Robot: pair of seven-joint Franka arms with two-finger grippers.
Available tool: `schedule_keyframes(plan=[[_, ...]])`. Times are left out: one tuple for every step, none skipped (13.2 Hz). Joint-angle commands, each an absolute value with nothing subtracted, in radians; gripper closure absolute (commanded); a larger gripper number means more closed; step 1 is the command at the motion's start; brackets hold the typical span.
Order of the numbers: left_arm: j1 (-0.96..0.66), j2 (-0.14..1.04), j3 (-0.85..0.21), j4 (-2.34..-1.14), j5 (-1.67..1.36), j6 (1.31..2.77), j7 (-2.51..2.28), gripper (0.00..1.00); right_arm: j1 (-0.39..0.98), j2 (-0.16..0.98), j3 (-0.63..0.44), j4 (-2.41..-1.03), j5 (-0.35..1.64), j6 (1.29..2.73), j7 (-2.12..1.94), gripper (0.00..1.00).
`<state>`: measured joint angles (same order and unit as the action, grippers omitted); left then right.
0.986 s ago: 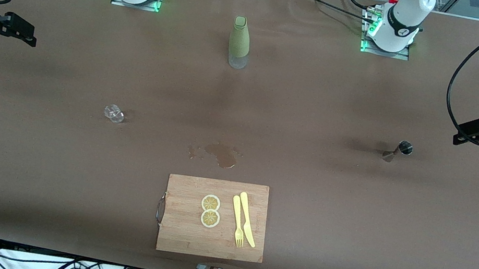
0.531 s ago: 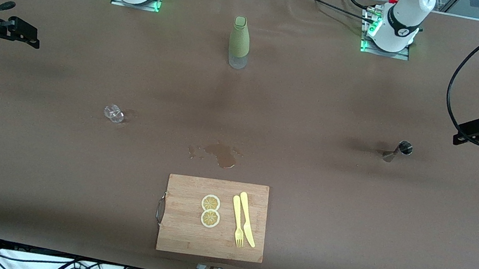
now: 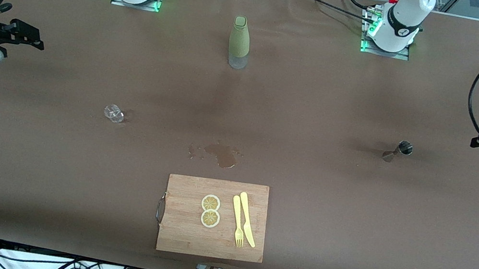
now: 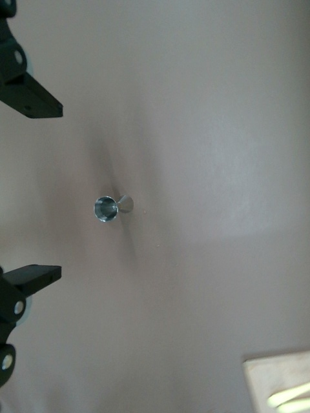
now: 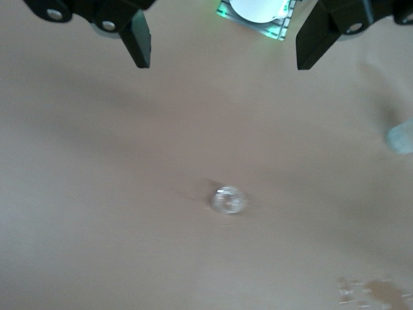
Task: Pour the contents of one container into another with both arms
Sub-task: 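Lower the right gripper to the glass cup while the left gripper reaches the jigger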
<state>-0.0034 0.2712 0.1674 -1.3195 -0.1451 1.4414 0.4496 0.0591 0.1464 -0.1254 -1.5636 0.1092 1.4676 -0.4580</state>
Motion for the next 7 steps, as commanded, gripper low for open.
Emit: schedule_keyframes(plan=[[-0.005, 0.278, 0.273, -1.362, -0.268, 1.421, 0.782, 0.00, 0.009, 0.184, -0.127, -1.549, 0.178, 1.445, -0.651, 0.00], [-0.005, 0.285, 0.319, -1.386, -0.329, 1.419, 0.934, 0.00, -0.014, 0.205, -0.127, -1.549, 0.189, 1.445, -0.734, 0.00], [-0.003, 0.296, 0.356, -1.419, -0.388, 1.419, 1.085, 0.00, -0.018, 0.224, -0.127, -1.551, 0.210, 1.442, -0.826, 0.00], [-0.003, 0.305, 0.389, -1.458, -0.437, 1.419, 1.246, 0.00, -0.035, 0.250, -0.127, -1.551, 0.231, 1.437, -0.921, 0.00], [-0.002, 0.317, 0.412, -1.494, -0.481, 1.419, 1.404, 0.00, -0.061, 0.276, -0.127, -1.554, 0.262, 1.428, -1.027, 0.00], [0.006, 0.362, 0.429, -1.506, -0.529, 1.414, 1.517, 0.00, -0.086, 0.313, -0.127, -1.558, 0.302, 1.424, -1.145, 0.00], [0.021, 0.403, 0.452, -1.517, -0.581, 1.369, 1.610, 0.00, -0.121, 0.352, -0.127, -1.560, 0.355, 1.424, -1.269, 0.00]])
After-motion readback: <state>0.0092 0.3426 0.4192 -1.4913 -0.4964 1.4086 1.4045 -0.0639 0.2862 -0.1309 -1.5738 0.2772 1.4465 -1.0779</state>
